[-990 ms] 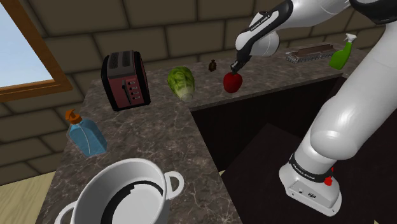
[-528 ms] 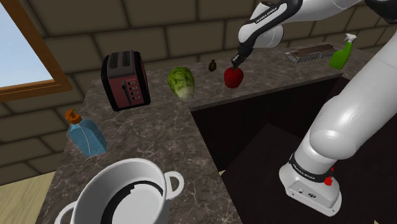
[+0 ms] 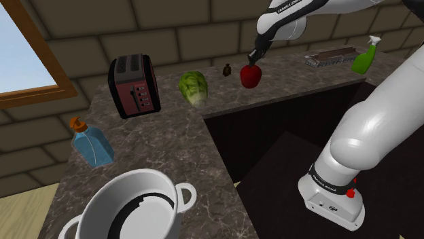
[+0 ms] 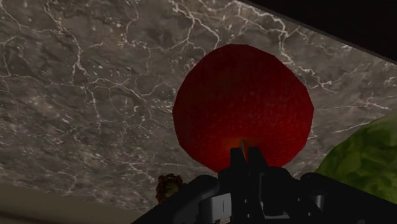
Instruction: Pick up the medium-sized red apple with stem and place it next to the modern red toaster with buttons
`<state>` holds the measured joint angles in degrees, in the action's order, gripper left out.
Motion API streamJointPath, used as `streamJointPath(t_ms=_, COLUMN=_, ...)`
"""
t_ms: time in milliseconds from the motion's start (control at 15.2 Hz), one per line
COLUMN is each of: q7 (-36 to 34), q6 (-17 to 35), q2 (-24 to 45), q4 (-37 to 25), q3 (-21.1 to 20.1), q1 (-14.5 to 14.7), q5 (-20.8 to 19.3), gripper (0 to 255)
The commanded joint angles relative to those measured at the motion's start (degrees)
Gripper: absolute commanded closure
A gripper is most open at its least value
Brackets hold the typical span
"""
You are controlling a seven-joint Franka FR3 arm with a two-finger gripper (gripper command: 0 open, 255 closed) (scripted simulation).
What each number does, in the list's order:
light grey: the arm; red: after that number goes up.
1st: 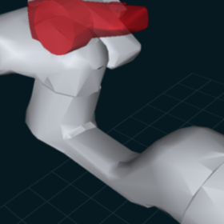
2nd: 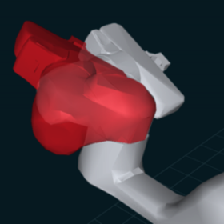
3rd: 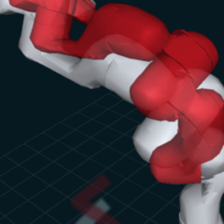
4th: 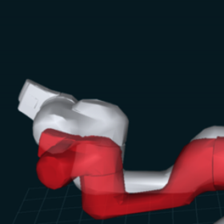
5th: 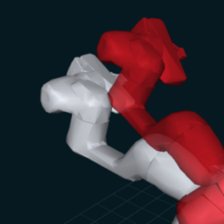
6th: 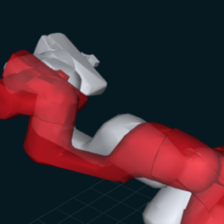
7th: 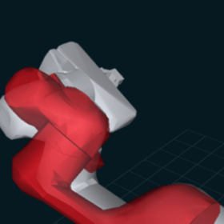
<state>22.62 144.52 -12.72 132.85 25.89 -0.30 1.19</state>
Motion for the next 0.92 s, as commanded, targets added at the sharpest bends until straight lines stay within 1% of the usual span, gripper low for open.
streamJointPath(t_ms=0, q7=-0.5, q6=-1.6, q2=-0.9, q4=-0.8, q3=-0.2, q1=-0.2, q5=-0.6, gripper=255)
streamJointPath(t_ms=858, q7=-2.5, q6=-11.8, q2=-3.7, q4=-8.4, q3=-1.6, q1=-0.7, q5=-2.4, gripper=255)
